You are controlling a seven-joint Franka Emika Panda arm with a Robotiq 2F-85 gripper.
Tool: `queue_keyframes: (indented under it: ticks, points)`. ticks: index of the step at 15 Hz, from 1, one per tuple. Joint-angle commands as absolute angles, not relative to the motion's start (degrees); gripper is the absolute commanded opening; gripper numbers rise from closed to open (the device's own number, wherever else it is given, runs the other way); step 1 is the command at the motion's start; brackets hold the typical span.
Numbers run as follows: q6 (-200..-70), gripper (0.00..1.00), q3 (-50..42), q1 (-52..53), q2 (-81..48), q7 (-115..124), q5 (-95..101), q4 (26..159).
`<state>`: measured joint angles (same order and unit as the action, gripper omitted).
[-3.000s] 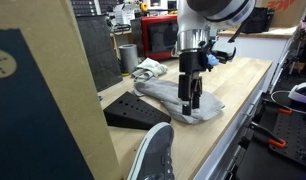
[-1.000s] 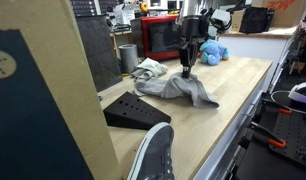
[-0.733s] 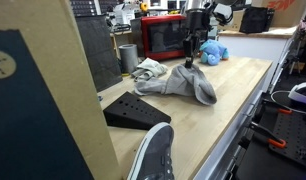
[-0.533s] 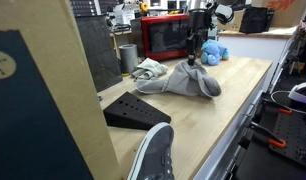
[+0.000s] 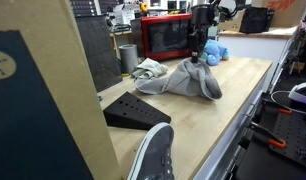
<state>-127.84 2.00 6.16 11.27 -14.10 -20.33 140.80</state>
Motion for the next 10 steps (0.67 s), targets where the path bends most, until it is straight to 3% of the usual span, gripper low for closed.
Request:
queue_keyframes:
  ticks: [1,10]
  points:
    - [-120.9,0.02,2.7,8.0,14.3,-12.5,-24.2,140.1]
    - [-119.2,0.02,6.4,12.4,15.2,-13.2,-29.7,141.5]
